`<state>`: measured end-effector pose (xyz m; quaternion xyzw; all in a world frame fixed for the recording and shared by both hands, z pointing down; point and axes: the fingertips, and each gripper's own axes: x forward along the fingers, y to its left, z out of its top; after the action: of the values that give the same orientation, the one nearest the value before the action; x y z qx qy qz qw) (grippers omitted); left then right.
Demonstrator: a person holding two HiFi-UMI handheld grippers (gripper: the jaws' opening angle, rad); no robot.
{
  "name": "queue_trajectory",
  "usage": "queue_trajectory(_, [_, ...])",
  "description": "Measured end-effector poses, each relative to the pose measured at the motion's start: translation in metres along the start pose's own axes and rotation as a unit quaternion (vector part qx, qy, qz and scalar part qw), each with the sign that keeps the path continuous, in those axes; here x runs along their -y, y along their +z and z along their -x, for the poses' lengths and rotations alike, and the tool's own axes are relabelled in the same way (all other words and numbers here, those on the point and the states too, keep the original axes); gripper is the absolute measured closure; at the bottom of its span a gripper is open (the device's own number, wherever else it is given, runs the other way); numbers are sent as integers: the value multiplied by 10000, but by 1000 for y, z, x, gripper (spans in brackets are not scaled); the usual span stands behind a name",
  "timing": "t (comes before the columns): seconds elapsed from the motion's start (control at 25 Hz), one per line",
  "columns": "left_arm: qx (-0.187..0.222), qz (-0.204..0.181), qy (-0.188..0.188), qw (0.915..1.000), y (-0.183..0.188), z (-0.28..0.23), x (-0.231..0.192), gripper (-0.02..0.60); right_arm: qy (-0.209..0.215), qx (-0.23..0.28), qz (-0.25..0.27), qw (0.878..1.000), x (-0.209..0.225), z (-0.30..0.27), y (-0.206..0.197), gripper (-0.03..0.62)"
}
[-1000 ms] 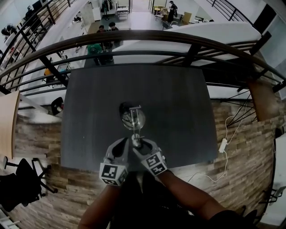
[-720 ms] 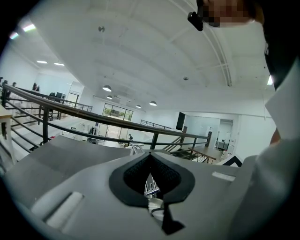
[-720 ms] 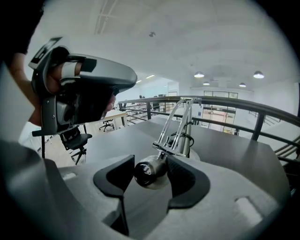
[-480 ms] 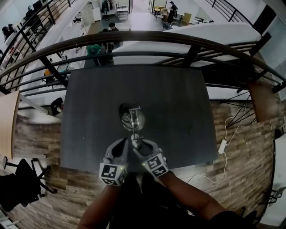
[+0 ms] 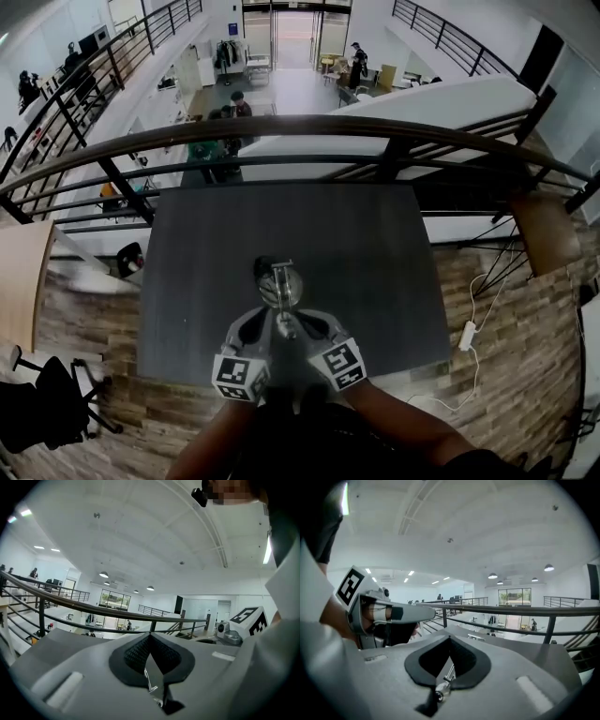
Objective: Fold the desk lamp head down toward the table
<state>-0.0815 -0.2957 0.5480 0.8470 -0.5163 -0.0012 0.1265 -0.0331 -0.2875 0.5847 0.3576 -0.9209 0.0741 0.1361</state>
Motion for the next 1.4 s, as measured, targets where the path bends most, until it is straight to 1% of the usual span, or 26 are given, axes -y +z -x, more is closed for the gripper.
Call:
queue_trajectory(0.12, [44,-32,-49,10000,18,3,13,580,34,291,-78,9995,2,12,33,589])
queue_trajectory(0.2, [148,-9,-86,9999,32,6,24,580,76,470,-75,9988,1,23,52,589])
queue_trajectory(0.36, [365,-66,-223,9991,58,16,51,580,186,763,64,9969,-3,45,80,590])
queue_trajectory(0.44, [473,-85,-226,9986,67,22,63,580,232,832,181,9961,-5,54,87,591])
queue_trajectory(0.56, [594,-141,-186,9980,68,31,78,580,308,908,237,9951,-8,67,84,591])
queue_trajectory(0.76, [713,-189,-157,9972,75,49,82,581,287,997,234,9943,-22,76,87,591])
queue_trajectory(0.88, [716,-231,-188,9970,80,66,83,581,234,1003,205,9945,-38,82,90,591])
queue_trajectory(1.0, [728,-298,-299,9965,82,91,85,581,116,1027,144,9945,-61,89,93,591])
queue_trajectory(1.16, [716,-359,-442,9958,88,136,79,581,-49,1136,95,9935,-105,95,99,591])
queue_trajectory(1.4, [631,-361,-645,9953,81,201,79,580,-301,1219,25,9921,-166,113,97,591])
